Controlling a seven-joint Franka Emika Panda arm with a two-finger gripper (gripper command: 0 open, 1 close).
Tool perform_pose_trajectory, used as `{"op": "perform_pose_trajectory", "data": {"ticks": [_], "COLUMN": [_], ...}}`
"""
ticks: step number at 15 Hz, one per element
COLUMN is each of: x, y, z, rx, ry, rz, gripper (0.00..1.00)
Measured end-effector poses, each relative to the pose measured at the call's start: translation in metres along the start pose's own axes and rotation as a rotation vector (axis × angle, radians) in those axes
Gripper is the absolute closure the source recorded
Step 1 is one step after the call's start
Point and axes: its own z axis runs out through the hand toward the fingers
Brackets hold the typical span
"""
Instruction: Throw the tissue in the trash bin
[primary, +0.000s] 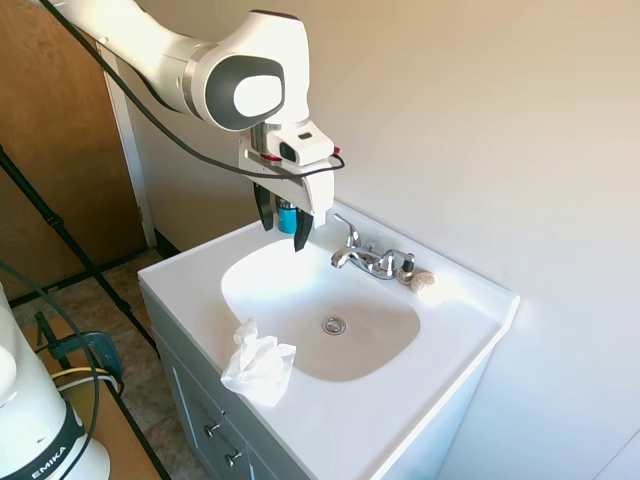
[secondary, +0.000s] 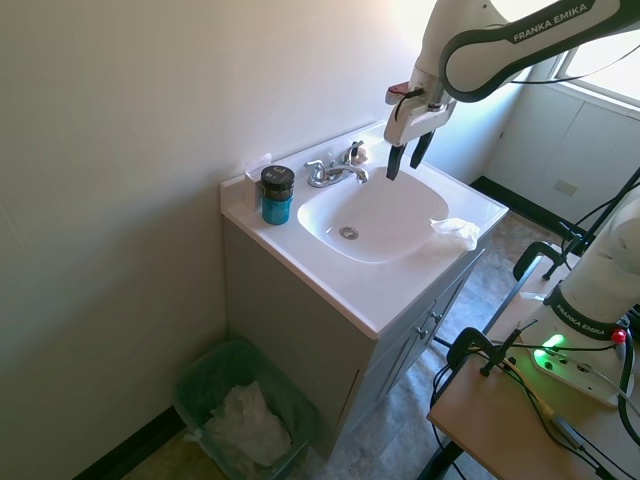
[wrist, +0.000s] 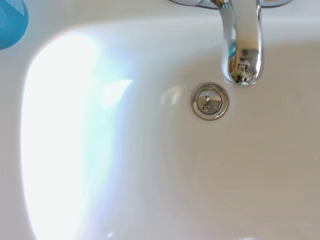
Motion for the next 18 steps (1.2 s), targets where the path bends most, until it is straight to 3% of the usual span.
{"op": "perform_pose_trajectory", "data": {"ticks": [2, 7, 14, 18], "x": [-0.002, -0.009, -0.018, -0.027], "y": [0.001, 0.012, 0.073, 0.093], "z": [0.002, 0.006, 0.046, 0.075], "rx": [-0.017, -0.124, -0.317, -0.349], "ry": [-0.011, -0.038, -0.055, -0.071], "rz": [-0.001, 0.067, 0.129, 0.126], "gripper": [0.0, 0.0, 0.0, 0.0]}}
